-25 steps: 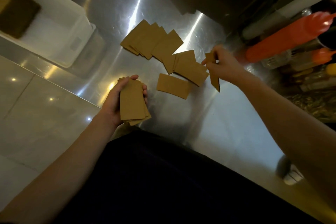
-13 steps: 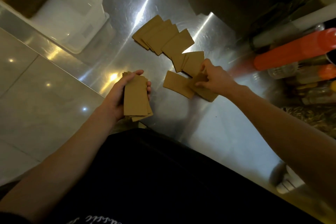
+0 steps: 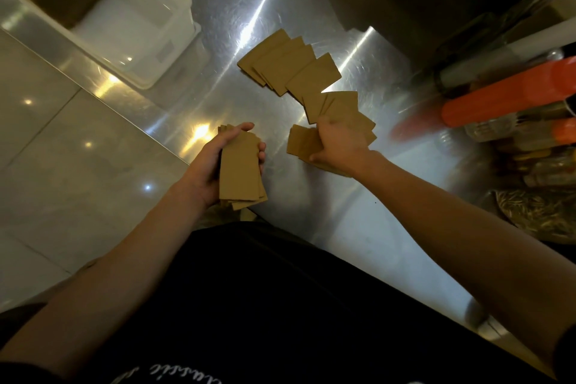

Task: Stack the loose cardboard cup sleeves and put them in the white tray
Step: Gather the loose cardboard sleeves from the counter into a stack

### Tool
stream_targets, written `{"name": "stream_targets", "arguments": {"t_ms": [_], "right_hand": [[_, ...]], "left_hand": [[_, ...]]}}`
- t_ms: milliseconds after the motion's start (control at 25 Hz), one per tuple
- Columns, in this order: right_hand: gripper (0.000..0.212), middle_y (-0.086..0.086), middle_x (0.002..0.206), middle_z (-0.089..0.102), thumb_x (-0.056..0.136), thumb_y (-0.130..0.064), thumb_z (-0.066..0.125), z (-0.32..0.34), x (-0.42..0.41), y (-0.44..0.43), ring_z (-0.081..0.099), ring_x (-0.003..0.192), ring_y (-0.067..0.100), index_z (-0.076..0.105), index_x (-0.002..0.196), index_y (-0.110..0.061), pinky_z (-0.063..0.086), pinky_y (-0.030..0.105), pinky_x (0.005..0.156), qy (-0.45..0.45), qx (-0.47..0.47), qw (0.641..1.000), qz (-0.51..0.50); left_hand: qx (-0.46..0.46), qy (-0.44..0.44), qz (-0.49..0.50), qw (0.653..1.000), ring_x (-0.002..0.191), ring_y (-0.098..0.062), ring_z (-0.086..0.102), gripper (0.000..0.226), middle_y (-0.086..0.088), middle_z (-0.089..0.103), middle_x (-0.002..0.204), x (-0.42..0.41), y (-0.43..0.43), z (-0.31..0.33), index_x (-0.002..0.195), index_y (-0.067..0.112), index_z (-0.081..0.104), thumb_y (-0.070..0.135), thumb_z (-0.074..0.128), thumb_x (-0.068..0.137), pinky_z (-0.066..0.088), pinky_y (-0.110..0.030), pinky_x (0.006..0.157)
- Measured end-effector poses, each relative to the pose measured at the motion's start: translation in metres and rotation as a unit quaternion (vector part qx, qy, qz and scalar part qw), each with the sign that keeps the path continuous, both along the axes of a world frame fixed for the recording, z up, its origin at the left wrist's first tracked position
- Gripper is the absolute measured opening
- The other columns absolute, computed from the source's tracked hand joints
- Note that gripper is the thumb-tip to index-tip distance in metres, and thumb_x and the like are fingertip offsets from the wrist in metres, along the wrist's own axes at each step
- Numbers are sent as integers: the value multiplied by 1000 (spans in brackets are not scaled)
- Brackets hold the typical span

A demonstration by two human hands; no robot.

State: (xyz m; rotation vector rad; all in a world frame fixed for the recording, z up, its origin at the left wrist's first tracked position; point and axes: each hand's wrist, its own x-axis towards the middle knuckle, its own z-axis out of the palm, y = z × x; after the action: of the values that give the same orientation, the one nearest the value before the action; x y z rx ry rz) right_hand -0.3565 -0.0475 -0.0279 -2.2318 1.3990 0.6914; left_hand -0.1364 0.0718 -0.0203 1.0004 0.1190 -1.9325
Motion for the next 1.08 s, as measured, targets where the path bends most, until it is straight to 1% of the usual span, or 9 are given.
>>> {"name": "stream_targets", "arguments": {"t_ms": [200, 400, 520, 600, 680, 800, 880, 1000, 1080], "right_hand": [[52, 11, 127, 57, 91, -44, 59, 14, -6, 1, 57, 115, 30, 48, 131, -13, 46, 40, 96, -39, -56, 998, -12], [40, 8, 111, 64, 90, -43, 61, 22, -15, 18, 61, 102, 26, 57, 117, -13, 47, 36, 89, -76, -22, 997, -19], [27, 8, 104, 66, 94, -34, 58, 30, -21, 30, 64, 92, 25, 65, 110, -13, 50, 33, 80, -173, -115, 978, -27], [29, 10, 108, 62, 96, -33, 54, 31, -25, 39, 61, 92, 26, 68, 114, -15, 52, 33, 74, -182, -159, 970, 10], [31, 8, 109, 57, 98, -35, 50, 27, -25, 50, 58, 95, 24, 65, 120, -19, 54, 35, 74, -129, -114, 984, 42], [27, 1, 106, 65, 97, -38, 49, 22, -24, 58, 61, 96, 21, 64, 113, -23, 53, 35, 76, -78, -68, 991, 89], [27, 0, 108, 67, 94, -41, 55, 28, -25, 53, 62, 98, 21, 63, 113, -25, 52, 33, 80, -97, -15, 993, 62], [42, 3, 123, 61, 88, -38, 66, 39, -21, 30, 57, 111, 24, 54, 126, -26, 47, 36, 91, -122, 92, 988, -21], [53, 5, 130, 57, 86, -35, 69, 35, -12, 8, 55, 115, 27, 46, 134, -29, 46, 39, 94, -107, 119, 987, -4]], "left_hand": [[-5, -4, 11, 1000, 84, -25, 66, 34, -14, 67, 100, 4, 0, -2, 119, 20, 57, 33, 62, 89, 57, -38, 73], [-9, -7, 5, 1000, 85, -24, 66, 36, -14, 66, 101, 5, -2, -3, 122, 20, 57, 33, 62, 89, 56, -38, 75], [-14, -6, 7, 1000, 84, -24, 66, 37, -14, 66, 100, 7, -2, -2, 121, 20, 57, 33, 65, 87, 57, -37, 75], [-22, 0, 5, 1000, 85, -24, 66, 48, -15, 66, 101, 9, -3, -3, 120, 21, 58, 33, 76, 77, 56, -38, 76], [-24, 5, 0, 1000, 85, -24, 66, 51, -15, 65, 102, 10, -2, -4, 119, 21, 59, 33, 79, 73, 55, -38, 76], [-17, 2, -1, 1000, 85, -23, 66, 35, -14, 66, 102, 11, -3, -5, 118, 22, 60, 33, 66, 85, 55, -37, 77], [-12, -2, -3, 1000, 85, -23, 66, 30, -14, 66, 101, 11, -3, -5, 118, 22, 59, 33, 60, 91, 55, -37, 77], [-5, -2, -7, 1000, 85, -24, 66, 31, -14, 66, 102, 10, -3, -4, 119, 21, 59, 33, 61, 90, 55, -37, 77], [-5, -3, -10, 1000, 85, -24, 67, 32, -14, 66, 102, 10, -3, -3, 119, 21, 58, 33, 62, 90, 56, -37, 77]]}}
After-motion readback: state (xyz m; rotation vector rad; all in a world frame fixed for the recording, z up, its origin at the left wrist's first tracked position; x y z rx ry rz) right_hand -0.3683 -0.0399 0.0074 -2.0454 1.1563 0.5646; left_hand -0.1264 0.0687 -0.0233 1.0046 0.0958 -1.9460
